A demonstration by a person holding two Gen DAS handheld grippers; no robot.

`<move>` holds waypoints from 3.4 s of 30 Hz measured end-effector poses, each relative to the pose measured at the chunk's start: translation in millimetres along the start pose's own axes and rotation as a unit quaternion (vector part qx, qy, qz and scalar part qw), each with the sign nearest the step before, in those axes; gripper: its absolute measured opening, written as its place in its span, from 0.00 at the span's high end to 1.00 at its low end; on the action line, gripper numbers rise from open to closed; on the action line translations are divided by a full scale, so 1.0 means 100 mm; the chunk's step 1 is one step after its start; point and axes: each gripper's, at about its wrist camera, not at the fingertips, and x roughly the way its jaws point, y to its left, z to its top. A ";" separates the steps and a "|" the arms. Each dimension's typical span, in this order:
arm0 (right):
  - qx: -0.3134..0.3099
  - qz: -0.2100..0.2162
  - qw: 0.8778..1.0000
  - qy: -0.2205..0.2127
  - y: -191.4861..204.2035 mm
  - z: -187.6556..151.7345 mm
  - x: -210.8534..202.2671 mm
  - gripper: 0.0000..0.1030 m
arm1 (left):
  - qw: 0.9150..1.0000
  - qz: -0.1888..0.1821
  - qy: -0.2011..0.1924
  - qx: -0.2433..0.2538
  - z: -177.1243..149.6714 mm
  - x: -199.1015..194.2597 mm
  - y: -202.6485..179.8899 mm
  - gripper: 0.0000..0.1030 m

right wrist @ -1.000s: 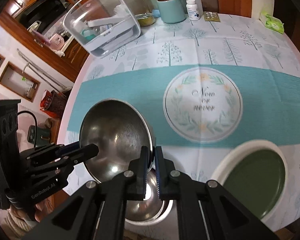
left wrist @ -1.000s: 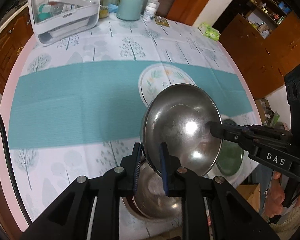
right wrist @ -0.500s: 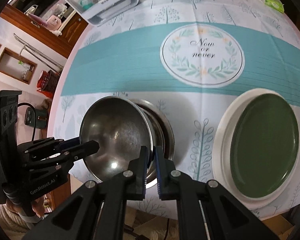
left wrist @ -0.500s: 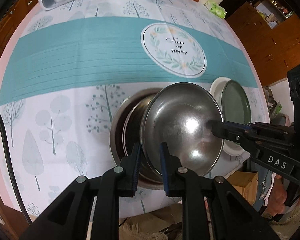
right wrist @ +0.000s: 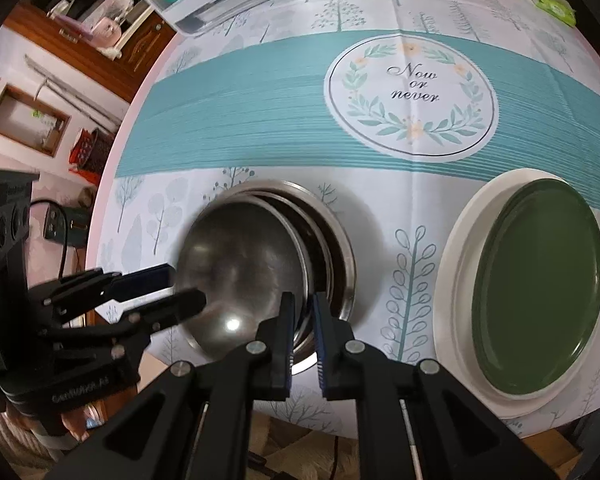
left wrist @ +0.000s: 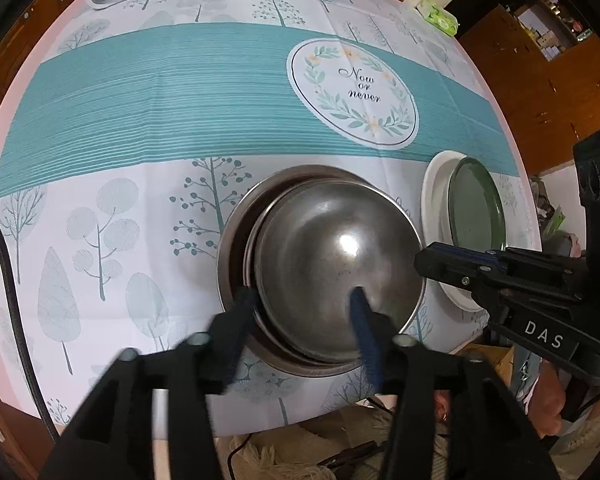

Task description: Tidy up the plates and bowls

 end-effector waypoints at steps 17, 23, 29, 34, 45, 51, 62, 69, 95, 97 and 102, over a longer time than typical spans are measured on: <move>-0.002 -0.005 0.998 -0.057 0.01 -0.01 -0.22 0.69 | 0.999 -0.013 -0.045 0.005 0.10 -0.29 0.00 0.28; -0.018 -0.006 0.997 -0.080 0.09 -0.02 -0.29 0.60 | 0.998 -0.030 -0.060 0.005 0.12 -0.37 0.02 0.25; -0.030 -0.012 0.996 -0.087 0.11 -0.02 -0.27 0.58 | 0.997 -0.036 -0.061 0.004 0.12 -0.34 0.06 0.21; -0.021 -0.024 0.997 -0.071 0.03 -0.01 -0.12 0.58 | 0.998 -0.032 -0.044 -0.003 0.14 -0.19 0.15 0.17; 0.016 -0.008 1.000 -0.022 -0.19 0.01 0.21 0.58 | 0.999 -0.032 0.015 -0.034 0.14 0.28 0.37 0.17; 0.037 0.021 0.999 0.007 -0.27 -0.02 0.32 0.58 | 0.997 -0.044 0.037 -0.052 0.09 0.44 0.44 0.17; 0.045 0.044 0.998 0.031 -0.27 -0.05 0.39 0.65 | 0.995 -0.069 0.059 -0.052 0.09 0.51 0.34 0.43; 0.047 0.018 0.998 0.035 -0.27 -0.03 0.38 0.75 | 0.997 -0.040 0.061 -0.040 0.09 0.52 0.26 0.51; 0.101 -0.044 0.992 -0.060 -0.81 -0.31 -0.53 0.76 | 0.994 -0.033 0.050 0.091 0.19 0.36 -1.04 0.51; 0.114 -0.056 0.989 -0.070 -0.94 -0.35 -0.63 0.76 | 0.992 -0.040 0.054 0.105 0.22 0.42 -1.22 0.51; 0.143 -0.087 0.983 -0.077 -1.30 -0.42 -0.77 0.76 | 0.987 -0.053 0.069 0.134 0.34 0.63 -1.61 0.50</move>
